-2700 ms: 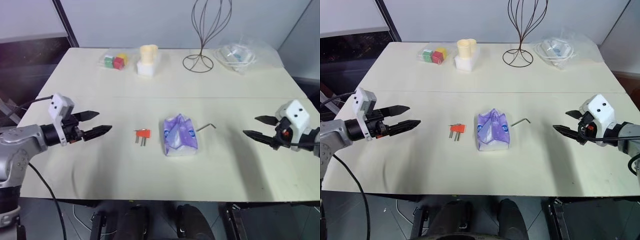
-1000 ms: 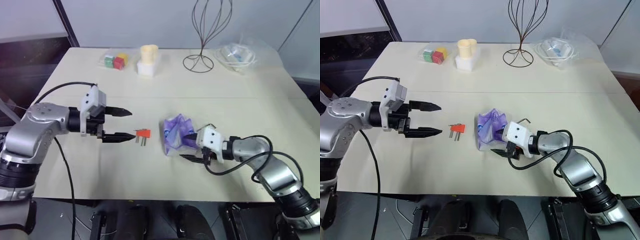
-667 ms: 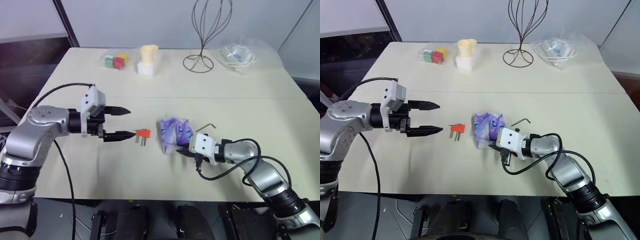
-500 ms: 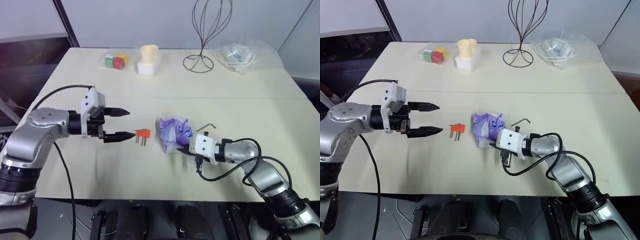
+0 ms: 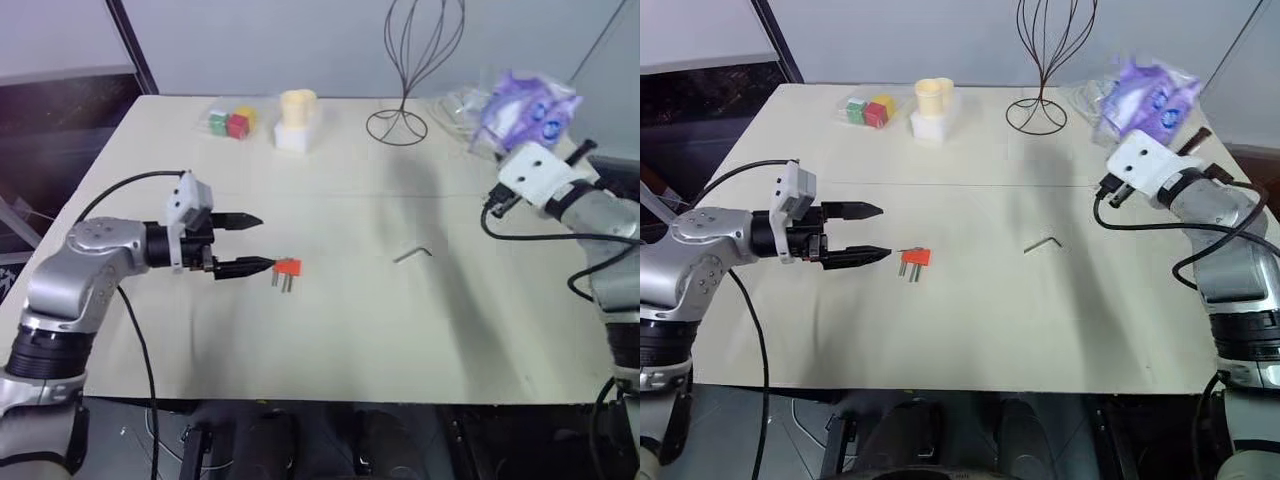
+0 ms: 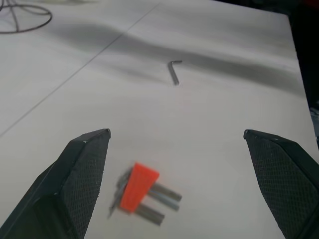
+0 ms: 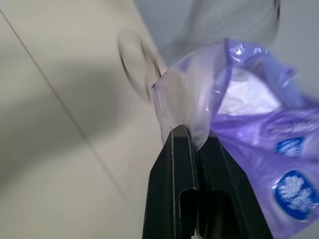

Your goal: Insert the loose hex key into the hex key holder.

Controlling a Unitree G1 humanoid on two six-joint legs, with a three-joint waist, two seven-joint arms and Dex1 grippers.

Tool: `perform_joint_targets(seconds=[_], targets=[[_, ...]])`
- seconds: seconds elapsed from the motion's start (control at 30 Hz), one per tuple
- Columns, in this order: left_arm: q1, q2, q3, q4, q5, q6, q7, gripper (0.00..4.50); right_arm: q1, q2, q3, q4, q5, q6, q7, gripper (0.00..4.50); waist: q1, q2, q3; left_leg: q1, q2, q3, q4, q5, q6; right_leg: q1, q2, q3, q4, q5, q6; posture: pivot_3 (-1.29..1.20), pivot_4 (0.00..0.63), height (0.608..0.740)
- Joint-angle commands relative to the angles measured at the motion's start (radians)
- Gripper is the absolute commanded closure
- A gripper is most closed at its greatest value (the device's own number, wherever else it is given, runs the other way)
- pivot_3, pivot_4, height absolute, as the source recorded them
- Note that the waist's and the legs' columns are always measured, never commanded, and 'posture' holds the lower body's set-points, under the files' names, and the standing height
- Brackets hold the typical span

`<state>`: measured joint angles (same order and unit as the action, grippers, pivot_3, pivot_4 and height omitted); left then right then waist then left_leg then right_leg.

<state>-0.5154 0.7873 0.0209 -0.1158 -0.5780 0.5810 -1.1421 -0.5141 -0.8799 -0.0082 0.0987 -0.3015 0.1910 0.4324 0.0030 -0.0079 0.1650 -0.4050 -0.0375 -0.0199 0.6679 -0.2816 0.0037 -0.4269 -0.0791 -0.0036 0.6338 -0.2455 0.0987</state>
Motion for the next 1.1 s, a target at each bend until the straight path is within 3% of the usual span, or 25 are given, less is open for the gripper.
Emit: perform_joint_targets(seconds=[0.03,0.23,0.4,0.5,0.7,0.9,1.1], targets=[[-0.015,-0.012,0.012,-0.019,0.003,-0.007,0.018,0.00,-0.013,0.010,0.029,0.076,-0.126,0.030,-0.128,4.47,-0.008,0.000,0.000,0.000,0.000,0.000,0.000,0.000,0.000,0.000,0.000,0.000,0.000,0.000,0.000,0.00,0.150,0.740],[0.027,-0.008,0.037,-0.054,-0.015,0.014,0.047,0.00,0.003,0.005,0.033,0.168,-0.177,0.063,-0.199,4.47,-0.018,0.000,0.000,0.000,0.000,0.000,0.000,0.000,0.000,-0.001,0.000,0.000,0.000,0.000,0.000,0.00,0.150,0.740],[0.050,-0.013,0.045,-0.080,-0.025,0.029,0.070,0.00,0.010,0.036,-0.037,0.200,-0.088,0.118,-0.175,4.47,-0.015,0.000,0.000,0.000,0.000,0.000,0.000,0.000,0.000,0.000,0.000,0.000,0.000,0.000,0.000,0.00,0.150,0.740],[0.053,-0.021,0.043,-0.090,-0.030,0.035,0.083,0.00,0.007,0.064,-0.088,0.201,-0.004,0.163,-0.130,3.51,-0.015,0.000,0.000,0.000,0.000,0.000,0.000,0.000,0.000,0.000,0.000,0.000,0.000,0.000,0.000,0.00,0.150,0.740],[0.051,-0.024,0.043,-0.087,-0.033,0.034,0.093,0.00,0.007,0.001,-0.061,0.213,-0.044,0.125,-0.132,0.45,-0.016,0.001,0.000,0.000,0.000,0.000,0.000,0.000,0.000,0.000,0.000,0.000,0.000,0.000,0.000,0.00,0.150,0.740],[0.065,-0.009,0.059,-0.088,-0.039,0.037,0.097,0.00,0.010,-0.067,-0.071,0.048,0.013,0.005,-0.025,0.45,-0.021,0.001,0.000,0.000,0.000,0.000,0.000,0.000,0.000,0.000,0.000,0.000,0.000,0.000,0.000,0.00,0.150,0.740],[0.064,0.053,0.085,-0.015,-0.029,0.024,0.026,0.00,0.024,0.118,-0.067,-0.239,0.408,0.056,0.267,0.45,-0.022,0.001,0.000,0.002,0.003,0.000,-0.001,0.000,0.000,0.000,0.003,0.001,0.001,0.000,0.000,0.00,0.150,0.740]])
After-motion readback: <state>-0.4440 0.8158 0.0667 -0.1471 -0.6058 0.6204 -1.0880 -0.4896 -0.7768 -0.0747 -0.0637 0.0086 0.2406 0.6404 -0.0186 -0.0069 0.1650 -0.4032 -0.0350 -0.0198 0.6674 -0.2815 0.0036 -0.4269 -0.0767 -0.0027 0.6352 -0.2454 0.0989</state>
